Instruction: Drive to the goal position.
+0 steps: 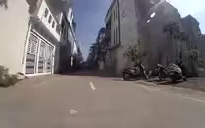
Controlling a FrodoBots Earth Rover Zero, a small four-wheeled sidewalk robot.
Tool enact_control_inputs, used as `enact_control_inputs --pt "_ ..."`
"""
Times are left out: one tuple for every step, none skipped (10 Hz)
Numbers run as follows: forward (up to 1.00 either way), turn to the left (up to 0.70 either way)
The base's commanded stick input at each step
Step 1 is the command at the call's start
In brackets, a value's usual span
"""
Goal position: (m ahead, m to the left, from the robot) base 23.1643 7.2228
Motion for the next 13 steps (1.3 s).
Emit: enact_control_inputs --pt "1.00 -0.27" --pt "1.00 -0.27" --pt "1.00 -0.27" --pt "1.00 -0.25" --pt "1.00 0.00" --pt "1.00 0.00" --pt "1.00 0.00" --pt "1.00 0.00" --pt "1.00 0.00" --pt "1.00 0.00" --pt "1.00 0.00" --pt "1.00 0.27" --pt "1.00 0.27"
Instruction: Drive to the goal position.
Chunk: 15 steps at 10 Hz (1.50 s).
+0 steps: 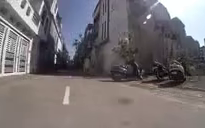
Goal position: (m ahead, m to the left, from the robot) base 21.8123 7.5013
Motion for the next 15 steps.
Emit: enact_control_inputs --pt "1.00 0.27" --pt "1.00 0.27" --pt "1.00 0.27" --pt "1.00 0.27" --pt "1.00 0.27" --pt "1.00 0.27" --pt "1.00 0.27" --pt "1.00 0.27" --pt "1.00 0.12" --pt "1.00 0.00" --pt "1.00 0.00" --pt "1.00 0.00" --pt "1.00 0.00" --pt "1.00 0.00" --pt "1.00 0.00"
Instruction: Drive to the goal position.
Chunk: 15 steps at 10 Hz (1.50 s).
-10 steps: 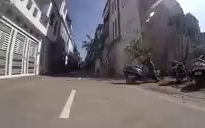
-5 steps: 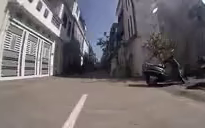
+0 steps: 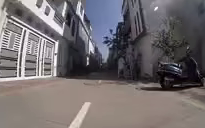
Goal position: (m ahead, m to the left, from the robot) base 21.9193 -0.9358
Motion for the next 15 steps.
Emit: enact_control_inputs --pt "1.00 0.00" --pt "1.00 0.00" --pt "1.00 0.00" --pt "1.00 0.00" --pt "1.00 0.00" --pt "1.00 0.00" --pt "1.00 0.00" --pt "1.00 0.00" --pt "1.00 0.00" --pt "1.00 0.00" --pt "1.00 0.00" --pt "1.00 0.00" --pt "1.00 0.00" --pt "1.00 0.00" --pt "1.00 0.00"
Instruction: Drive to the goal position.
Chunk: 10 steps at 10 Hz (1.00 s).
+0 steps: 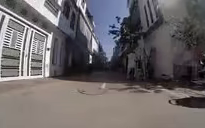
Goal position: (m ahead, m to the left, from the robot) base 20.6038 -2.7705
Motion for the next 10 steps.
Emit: enact_control_inputs --pt "1.00 0.00" --pt "1.00 0.00" --pt "1.00 -0.27" --pt "1.00 -0.27" --pt "1.00 -0.27" --pt "1.00 0.00" --pt "1.00 0.00" --pt "1.00 0.00" --pt "1.00 0.00" --pt "1.00 0.00"
